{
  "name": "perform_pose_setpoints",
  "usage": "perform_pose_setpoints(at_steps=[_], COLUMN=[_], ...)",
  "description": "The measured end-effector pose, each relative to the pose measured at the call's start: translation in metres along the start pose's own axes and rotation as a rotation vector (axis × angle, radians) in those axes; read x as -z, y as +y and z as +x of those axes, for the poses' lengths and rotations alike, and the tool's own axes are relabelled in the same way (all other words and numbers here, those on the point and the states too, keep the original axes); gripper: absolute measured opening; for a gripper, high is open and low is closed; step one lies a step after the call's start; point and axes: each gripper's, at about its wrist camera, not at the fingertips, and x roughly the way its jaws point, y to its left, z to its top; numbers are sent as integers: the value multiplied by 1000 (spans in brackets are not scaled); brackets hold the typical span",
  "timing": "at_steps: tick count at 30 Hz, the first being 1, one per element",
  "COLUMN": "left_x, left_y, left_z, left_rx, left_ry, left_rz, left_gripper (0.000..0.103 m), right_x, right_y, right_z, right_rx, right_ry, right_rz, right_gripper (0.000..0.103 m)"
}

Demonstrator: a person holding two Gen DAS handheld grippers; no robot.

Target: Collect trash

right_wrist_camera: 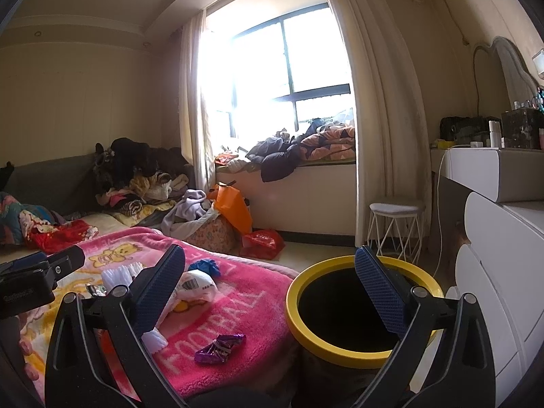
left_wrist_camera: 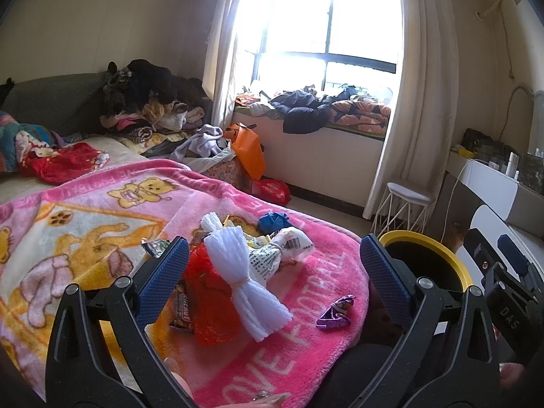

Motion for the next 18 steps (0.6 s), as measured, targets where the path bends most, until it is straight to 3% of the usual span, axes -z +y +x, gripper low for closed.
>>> perform_pose_setpoints(at_steps=[9,18], left_x=[-8,-15], left_y=[-18,-13], left_z=[16,57], left_rx=[14,-39], left_ry=[8,61], left_rz=[-7,-21], left_gripper=[92,92], right_x=[2,7], right_y=[-11,-14], right_z=[8,35], right_rx=[28,1], right_ry=[37,154], right_rz=[22,32], right_gripper=[97,97])
